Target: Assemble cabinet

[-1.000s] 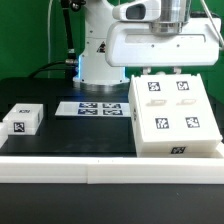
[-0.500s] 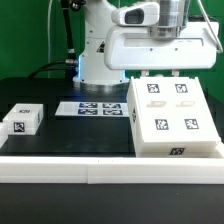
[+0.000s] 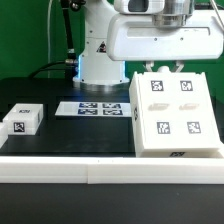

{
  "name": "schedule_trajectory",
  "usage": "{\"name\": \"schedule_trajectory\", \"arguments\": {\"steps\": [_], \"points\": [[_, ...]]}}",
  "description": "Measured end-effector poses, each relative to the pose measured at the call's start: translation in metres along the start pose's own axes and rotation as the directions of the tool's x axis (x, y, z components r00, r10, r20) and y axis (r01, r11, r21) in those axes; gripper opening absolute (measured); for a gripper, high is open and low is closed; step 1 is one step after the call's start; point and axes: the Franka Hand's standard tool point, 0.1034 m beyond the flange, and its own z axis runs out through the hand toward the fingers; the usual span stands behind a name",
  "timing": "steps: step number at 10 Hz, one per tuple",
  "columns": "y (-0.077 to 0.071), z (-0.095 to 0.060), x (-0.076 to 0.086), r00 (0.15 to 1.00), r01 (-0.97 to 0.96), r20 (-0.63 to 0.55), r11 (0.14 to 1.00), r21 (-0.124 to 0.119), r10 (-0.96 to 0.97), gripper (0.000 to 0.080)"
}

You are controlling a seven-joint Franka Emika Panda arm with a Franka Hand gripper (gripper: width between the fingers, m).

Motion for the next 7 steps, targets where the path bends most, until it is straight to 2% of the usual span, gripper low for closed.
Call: {"name": "schedule_trajectory", "arguments": {"steps": [4,6,7], "points": [[0.008,-0.01,0.013,1.0,0.004,0.001,1.0,0.001,-0.004,0.0174],[0.008,-0.015,0.021,1.0,0.002,0.008,1.0,0.002,-0.002,0.0166],[0.008,-0.014,0.021,1.0,0.002,0.009,1.0,0.002,-0.002,0.0154]]}}
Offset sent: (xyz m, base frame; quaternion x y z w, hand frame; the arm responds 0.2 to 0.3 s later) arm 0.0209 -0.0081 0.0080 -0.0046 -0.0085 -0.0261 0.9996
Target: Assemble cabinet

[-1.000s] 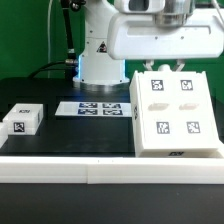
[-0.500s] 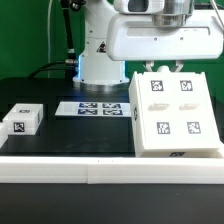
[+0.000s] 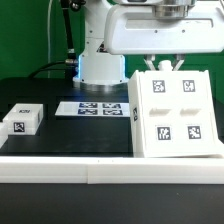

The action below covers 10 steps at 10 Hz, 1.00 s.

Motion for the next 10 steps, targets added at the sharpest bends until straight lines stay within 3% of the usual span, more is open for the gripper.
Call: {"name": "schedule_trajectory", "arguments": {"steps": [3,7,10], "points": [[0.0,-0.001,0.0,1.0,0.001,0.001,1.0,0.0,-0.001,0.0132],[0.001,-0.022,0.02,1.0,0.001,0.021,1.0,0.007,-0.001,0.0115],[0.0,-0.018,0.025,1.0,0.003,0.018,1.0,0.005,-0.003,0.0093]]}}
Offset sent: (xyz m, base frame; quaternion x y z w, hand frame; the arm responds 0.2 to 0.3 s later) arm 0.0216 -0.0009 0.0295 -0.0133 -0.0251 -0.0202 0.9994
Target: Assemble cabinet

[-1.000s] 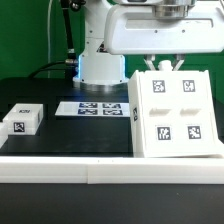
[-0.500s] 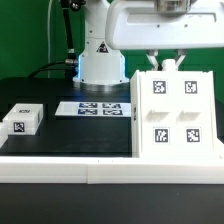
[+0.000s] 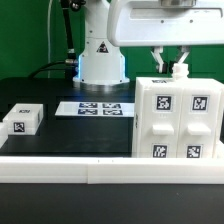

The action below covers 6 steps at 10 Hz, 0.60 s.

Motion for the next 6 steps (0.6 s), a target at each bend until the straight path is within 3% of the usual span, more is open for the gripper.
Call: {"name": "schedule_trajectory", "arguments": {"steps": [2,4,5,6], "points": [[0.0001,0.0003,-0.0001,1.0,0.0,0.0,1.0,0.0,0.0,0.0073],[0.0,0.0002,-0.0001,1.0,0.0,0.0,1.0,0.0,0.0,0.0365],[0.0,0.0002,-0.0001,1.0,0.0,0.0,1.0,0.0,0.0,0.0365],[0.0,0.0003,-0.0001,1.0,0.0,0.0,1.0,0.0,0.0,0.0541]]}}
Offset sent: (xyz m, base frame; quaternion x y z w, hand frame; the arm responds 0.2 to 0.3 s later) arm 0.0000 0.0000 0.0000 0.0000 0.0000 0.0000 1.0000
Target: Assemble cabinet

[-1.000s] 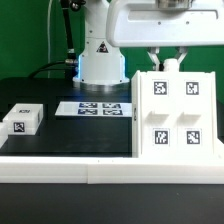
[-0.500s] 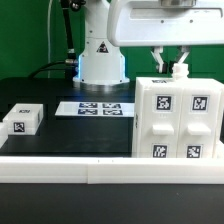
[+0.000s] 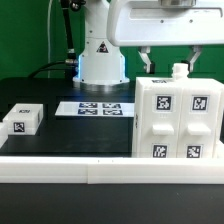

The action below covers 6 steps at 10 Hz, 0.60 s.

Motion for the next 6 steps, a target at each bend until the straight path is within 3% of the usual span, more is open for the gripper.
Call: {"name": "schedule_trajectory", "arguments": {"steps": [1,4,6], "points": [[0.0,0.0,0.0,1.0,0.0,0.0,1.0,0.0,0.0,0.0721],[0.001,0.001,-0.001,1.0,-0.012,-0.009,1.0,0.0,0.012,0.0778],[0.013,0.023,-0.035,0.998,-0.049,-0.048,0.999,-0.008,0.048,0.0795]]}}
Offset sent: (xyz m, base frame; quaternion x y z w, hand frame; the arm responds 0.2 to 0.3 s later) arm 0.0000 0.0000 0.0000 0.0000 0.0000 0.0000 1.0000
